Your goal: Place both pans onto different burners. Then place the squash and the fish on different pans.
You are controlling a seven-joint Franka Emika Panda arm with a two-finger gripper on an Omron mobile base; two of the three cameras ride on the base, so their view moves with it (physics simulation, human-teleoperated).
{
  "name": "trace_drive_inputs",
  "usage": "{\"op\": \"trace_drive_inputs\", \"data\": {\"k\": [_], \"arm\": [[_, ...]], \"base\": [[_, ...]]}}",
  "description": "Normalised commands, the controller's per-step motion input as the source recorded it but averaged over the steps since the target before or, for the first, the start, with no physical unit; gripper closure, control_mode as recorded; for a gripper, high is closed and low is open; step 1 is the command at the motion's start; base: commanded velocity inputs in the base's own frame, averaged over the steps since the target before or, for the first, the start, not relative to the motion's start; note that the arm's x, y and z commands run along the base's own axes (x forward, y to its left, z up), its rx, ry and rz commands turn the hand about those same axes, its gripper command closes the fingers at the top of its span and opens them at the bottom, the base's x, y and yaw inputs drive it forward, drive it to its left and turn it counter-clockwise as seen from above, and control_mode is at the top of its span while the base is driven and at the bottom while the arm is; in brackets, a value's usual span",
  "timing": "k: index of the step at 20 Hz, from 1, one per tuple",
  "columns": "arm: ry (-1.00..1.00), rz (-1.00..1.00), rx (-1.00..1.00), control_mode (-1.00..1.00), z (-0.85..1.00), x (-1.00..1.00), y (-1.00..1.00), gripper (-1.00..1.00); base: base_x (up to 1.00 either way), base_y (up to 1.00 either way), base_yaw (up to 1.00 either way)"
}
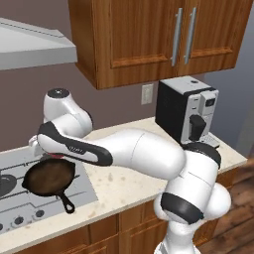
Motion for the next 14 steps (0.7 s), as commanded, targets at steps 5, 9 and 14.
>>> {"op": "trace_drive_inputs", "data": {"k": [5, 9, 14], "arm": [[0.05, -0.09, -0.03, -1.00, -0.11, 0.31, 0.07, 1.00], [0.07, -0.10, -0.07, -1.00, -0.19, 0.16, 0.04, 1.00], [0.07, -0.11, -0.08, -1.00, -0.21, 0.12, 0.02, 1.00]], "base": [[0.00, 0.00, 0.00], [0.00, 0.00, 0.00], [0.00, 0.00, 0.00]]}}
